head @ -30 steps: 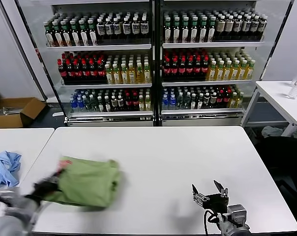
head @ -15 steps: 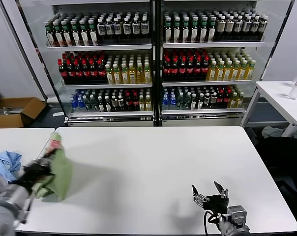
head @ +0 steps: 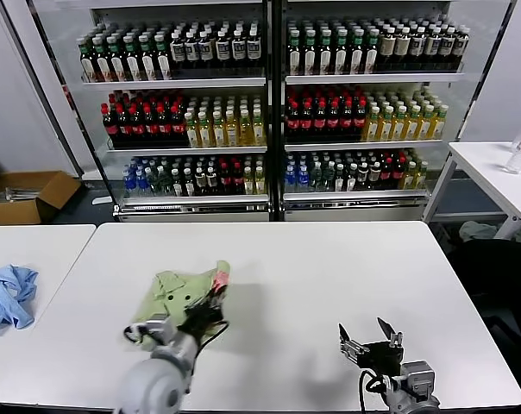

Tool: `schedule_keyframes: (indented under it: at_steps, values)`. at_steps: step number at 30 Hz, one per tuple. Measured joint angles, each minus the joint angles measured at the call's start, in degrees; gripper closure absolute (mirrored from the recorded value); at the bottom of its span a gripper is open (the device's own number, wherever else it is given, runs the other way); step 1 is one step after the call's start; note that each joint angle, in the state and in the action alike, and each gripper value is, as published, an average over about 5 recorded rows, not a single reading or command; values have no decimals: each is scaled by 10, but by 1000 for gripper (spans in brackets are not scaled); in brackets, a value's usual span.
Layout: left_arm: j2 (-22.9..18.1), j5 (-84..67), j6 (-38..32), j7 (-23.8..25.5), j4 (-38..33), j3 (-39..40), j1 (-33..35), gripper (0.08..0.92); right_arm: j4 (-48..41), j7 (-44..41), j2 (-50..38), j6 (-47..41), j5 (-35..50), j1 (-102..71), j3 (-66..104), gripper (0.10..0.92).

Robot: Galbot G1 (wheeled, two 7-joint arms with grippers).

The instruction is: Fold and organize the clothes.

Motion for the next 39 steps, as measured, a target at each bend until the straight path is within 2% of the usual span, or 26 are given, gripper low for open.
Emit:
schedule_keyframes:
  at_steps: [5, 9, 14, 21, 26, 29, 39]
  values:
    - [-42, 0, -26, -27, 16, 37, -44, 653, -5, -1, -12, -3, 12, 18, 4, 203]
    - [-44, 6, -44, -24, 10, 46, -57, 532, -16, 3, -19, -8, 35, 52, -6, 203]
    - [-4, 43, -80, 14, 3, 23, -48, 393, -53, 15, -9, -12, 73, 130, -57, 203]
    - [73, 93, -141, 68, 3, -62, -4, 205, -153, 33, 44, -16, 117, 257, -172, 203]
    - [107, 111, -170, 93, 5, -125, 27, 178, -227, 47, 79, -19, 147, 317, -236, 205]
    - [118, 120, -180, 103, 5, -148, 37, 177, -258, 53, 90, -19, 166, 338, -263, 250]
    - [135, 135, -197, 128, 10, -184, 51, 177, -307, 64, 109, -19, 214, 374, -307, 535]
